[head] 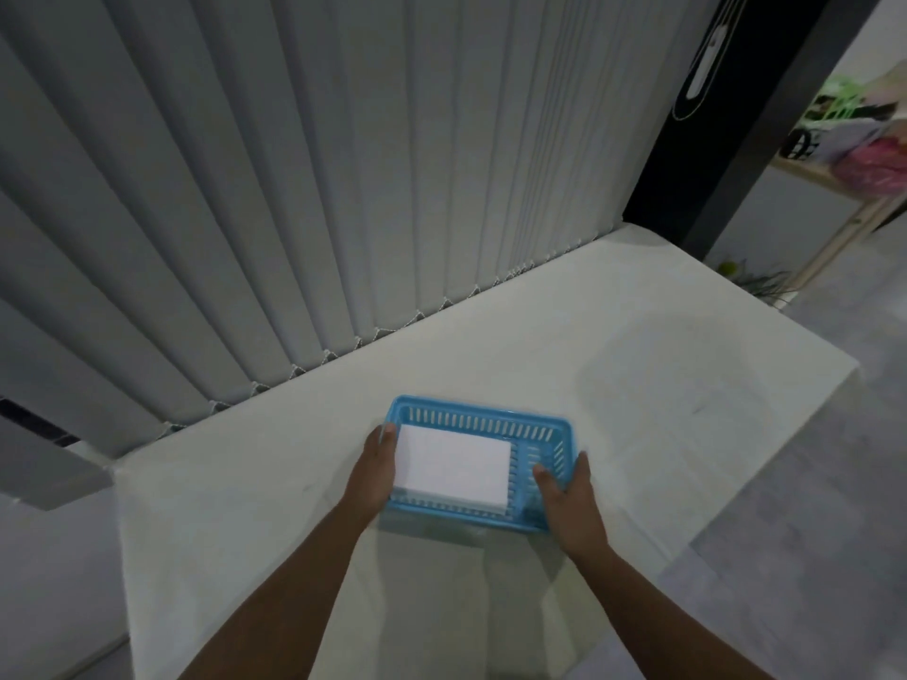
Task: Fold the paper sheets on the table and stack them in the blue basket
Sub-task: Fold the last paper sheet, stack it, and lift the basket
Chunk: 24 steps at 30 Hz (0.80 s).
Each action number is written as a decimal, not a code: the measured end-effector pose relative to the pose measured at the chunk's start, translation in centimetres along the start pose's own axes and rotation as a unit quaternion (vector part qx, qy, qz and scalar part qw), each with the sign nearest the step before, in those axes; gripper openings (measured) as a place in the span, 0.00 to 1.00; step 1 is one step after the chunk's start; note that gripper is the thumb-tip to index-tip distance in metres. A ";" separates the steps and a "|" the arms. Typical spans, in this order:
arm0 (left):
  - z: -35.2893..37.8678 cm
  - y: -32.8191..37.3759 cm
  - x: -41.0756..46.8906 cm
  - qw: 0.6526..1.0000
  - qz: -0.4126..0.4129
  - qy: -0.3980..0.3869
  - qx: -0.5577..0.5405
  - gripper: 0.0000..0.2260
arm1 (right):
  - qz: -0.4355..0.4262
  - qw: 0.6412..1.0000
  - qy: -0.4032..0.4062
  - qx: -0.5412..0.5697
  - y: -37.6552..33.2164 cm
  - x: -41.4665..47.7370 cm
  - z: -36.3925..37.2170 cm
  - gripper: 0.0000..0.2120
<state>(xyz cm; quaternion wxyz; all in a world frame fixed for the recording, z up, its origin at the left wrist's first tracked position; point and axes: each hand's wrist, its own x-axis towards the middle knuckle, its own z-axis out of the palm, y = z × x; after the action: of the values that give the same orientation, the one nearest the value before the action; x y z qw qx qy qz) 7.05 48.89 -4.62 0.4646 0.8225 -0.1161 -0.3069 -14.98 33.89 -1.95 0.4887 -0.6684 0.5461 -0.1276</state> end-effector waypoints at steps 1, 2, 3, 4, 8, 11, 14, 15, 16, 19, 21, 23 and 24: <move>0.4 -0.5 0.5 1.000 -0.010 0.003 0.000 0.42 | 0.006 1.000 0.003 0.010 -0.1 0.2 0.2 0.39; 0.6 -0.7 0.7 1.000 -0.014 0.008 0.001 0.43 | 0.008 1.000 0.005 0.010 -0.4 0.4 0.3 0.39; 0.7 -0.8 1.1 1.000 -0.016 0.009 -0.002 0.43 | 0.012 1.000 0.009 0.009 -0.6 0.6 0.4 0.39; 0.7 -0.6 1.3 1.000 -0.016 0.010 -0.004 0.41 | 0.008 1.000 0.012 0.008 -0.7 1.1 0.4 0.38; 0.9 2.9 0.8 1.000 -0.014 0.007 0.000 0.31 | -0.005 1.000 0.014 0.008 -1.4 3.3 -0.4 0.35; 1.5 6.4 0.3 1.000 0.005 0.021 -0.007 0.25 | -0.009 1.000 0.014 0.002 -2.0 6.2 -1.4 0.35; 3.0 9.0 1.3 0.999 0.019 0.027 -0.012 0.23 | -0.018 1.000 0.016 0.001 -3.5 9.1 -3.0 0.37; 3.8 9.8 1.8 0.999 0.025 0.032 -0.016 0.22 | -0.022 1.000 0.017 -0.002 -4.1 10.3 -3.6 0.39; 4.6 10.7 2.4 0.999 0.030 0.039 -0.021 0.22 | -0.026 1.000 0.015 -0.005 -4.4 11.8 -4.3 0.41; 7.7 13.3 4.5 0.997 0.034 0.058 -0.030 0.21 | -0.041 0.999 0.008 -0.009 -6.0 16.1 -6.8 0.40; 10.3 15.2 6.2 0.996 0.030 0.075 -0.038 0.22 | -0.060 0.998 0.001 -0.008 -7.0 19.3 -8.8 0.34; 13.1 17.3 7.8 0.994 0.018 0.091 -0.052 0.22 | -0.077 0.997 -0.003 -0.015 -7.7 23.0 -10.9 0.30; 14.6 18.3 8.6 0.993 0.010 0.097 -0.059 0.21 | -0.083 0.996 -0.006 -0.021 -7.9 24.9 -12.0 0.27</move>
<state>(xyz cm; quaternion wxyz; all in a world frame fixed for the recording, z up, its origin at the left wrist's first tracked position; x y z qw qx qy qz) 6.54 24.74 1.73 0.5243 0.8185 -0.0606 -0.2271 -9.39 5.81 1.17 0.4655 -0.7223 0.4883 -0.1520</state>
